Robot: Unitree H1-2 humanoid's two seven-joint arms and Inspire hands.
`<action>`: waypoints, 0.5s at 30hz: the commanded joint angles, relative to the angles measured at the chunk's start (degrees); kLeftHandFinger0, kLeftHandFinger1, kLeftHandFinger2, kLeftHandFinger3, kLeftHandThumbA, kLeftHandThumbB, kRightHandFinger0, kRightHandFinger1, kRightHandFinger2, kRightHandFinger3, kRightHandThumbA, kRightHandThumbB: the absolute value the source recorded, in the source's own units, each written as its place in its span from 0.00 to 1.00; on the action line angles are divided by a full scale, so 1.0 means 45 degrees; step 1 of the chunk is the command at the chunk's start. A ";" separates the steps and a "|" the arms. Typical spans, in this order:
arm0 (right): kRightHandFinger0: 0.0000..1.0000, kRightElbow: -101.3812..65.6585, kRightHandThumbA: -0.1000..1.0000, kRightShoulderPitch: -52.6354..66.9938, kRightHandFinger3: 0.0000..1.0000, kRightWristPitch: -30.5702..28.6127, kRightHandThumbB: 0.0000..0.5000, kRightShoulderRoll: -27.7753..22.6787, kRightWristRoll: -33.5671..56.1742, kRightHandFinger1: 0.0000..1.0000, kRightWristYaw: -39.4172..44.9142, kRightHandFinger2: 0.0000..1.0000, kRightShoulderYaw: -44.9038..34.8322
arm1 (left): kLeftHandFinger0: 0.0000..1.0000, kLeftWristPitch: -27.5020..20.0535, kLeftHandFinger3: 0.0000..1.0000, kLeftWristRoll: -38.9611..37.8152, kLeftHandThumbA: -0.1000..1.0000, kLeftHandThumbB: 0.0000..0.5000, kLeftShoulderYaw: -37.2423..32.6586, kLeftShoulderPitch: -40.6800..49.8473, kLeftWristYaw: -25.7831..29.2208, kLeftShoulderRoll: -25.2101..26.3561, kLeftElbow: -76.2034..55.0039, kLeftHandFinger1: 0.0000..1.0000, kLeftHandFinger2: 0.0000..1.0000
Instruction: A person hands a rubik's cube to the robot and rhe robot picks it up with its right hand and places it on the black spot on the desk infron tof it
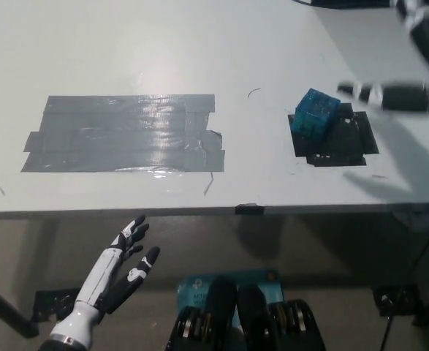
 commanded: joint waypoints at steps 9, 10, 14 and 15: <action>1.00 -0.0591 0.84 0.7498 1.00 -0.4394 0.38 0.4433 0.1436 1.00 -0.2856 1.00 -0.0264 | 0.98 -0.0578 1.00 -0.0179 0.79 0.25 0.0007 0.1220 0.0060 -0.0178 -0.0113 1.00 1.00; 1.00 0.0190 0.83 0.7637 1.00 -0.4678 0.38 0.4559 0.1470 1.00 -0.2896 1.00 -0.0282 | 0.99 -0.0649 1.00 -0.0197 0.81 0.28 -0.0003 0.1316 0.0089 -0.0242 -0.0056 1.00 1.00; 1.00 0.2245 0.84 0.7698 1.00 -0.5514 0.42 0.4602 0.0886 1.00 -0.3233 1.00 -0.0143 | 0.98 -0.0815 1.00 -0.0206 0.85 0.27 0.0089 0.1556 0.0121 -0.0220 -0.0163 1.00 1.00; 1.00 0.2612 0.81 0.7693 1.00 -0.5589 0.43 0.4537 0.0793 1.00 -0.3278 1.00 -0.0136 | 0.98 -0.0816 1.00 -0.0240 0.86 0.27 0.0103 0.1565 0.0126 -0.0265 -0.0151 1.00 1.00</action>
